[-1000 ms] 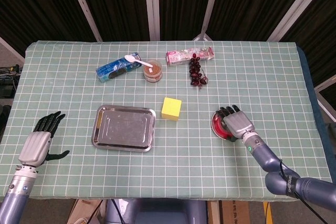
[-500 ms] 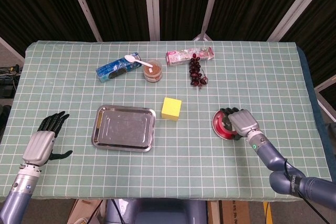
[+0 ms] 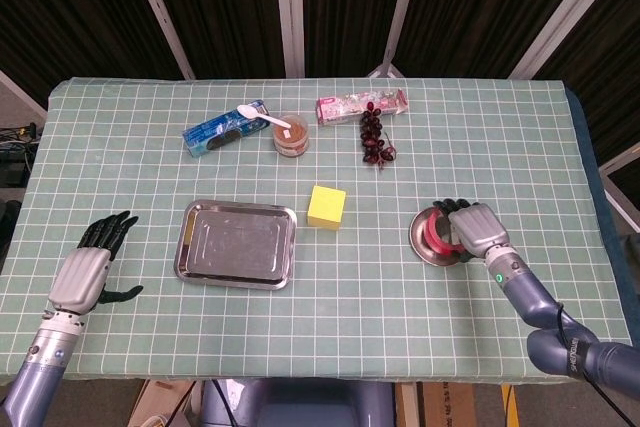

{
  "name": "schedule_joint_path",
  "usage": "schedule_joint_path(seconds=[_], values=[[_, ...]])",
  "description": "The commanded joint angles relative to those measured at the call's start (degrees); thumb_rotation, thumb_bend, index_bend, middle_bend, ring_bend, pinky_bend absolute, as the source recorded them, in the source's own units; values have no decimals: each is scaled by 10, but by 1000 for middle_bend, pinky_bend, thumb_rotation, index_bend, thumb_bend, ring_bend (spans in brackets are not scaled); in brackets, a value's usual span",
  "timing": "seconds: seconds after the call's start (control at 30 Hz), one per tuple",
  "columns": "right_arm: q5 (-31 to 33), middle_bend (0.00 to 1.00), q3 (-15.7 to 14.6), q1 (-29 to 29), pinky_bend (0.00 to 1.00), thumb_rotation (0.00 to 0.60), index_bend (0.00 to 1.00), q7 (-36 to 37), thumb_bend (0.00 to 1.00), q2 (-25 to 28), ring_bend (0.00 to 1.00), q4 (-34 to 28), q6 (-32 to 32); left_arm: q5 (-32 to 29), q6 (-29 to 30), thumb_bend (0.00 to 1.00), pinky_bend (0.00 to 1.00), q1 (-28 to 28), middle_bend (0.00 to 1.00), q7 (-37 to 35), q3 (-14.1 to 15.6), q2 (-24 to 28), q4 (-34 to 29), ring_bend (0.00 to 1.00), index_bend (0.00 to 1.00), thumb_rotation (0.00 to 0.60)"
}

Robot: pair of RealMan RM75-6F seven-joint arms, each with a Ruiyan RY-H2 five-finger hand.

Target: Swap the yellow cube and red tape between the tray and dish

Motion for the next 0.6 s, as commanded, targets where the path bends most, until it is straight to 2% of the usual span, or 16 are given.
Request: schedule_joint_path(seconds=[0.03,0.13,0.27,0.47,0.6], values=[[2,300,-7,-13,482,600,116,-20,319,39,265,-47,30,-1,-4,26,0,-2,11,-2,-1,-1,2,0,0,600],[11,300,-23,-33,482,600,116,-46,320,73,265,-109,68,2,-9,26,0,-6,12,-10,-3,-4,7,0,0,600],[11,300,-39,-56,482,600,116,-76,320,89,265,-161,111,9,-16,26,0,-10,12,-20,-1,-10,17,0,0,600],[-29,300,-61,-79,482,600,116,-128,320,87,265,-227,171,24,-23,26,0,-13,11,-43,6,-16,34,0,0,600],[-77,300,-73,-85,482,600,116,-174,320,73,265,-279,194,31,-28,26,0,-17,10,-57,7,-20,46,0,0,600]])
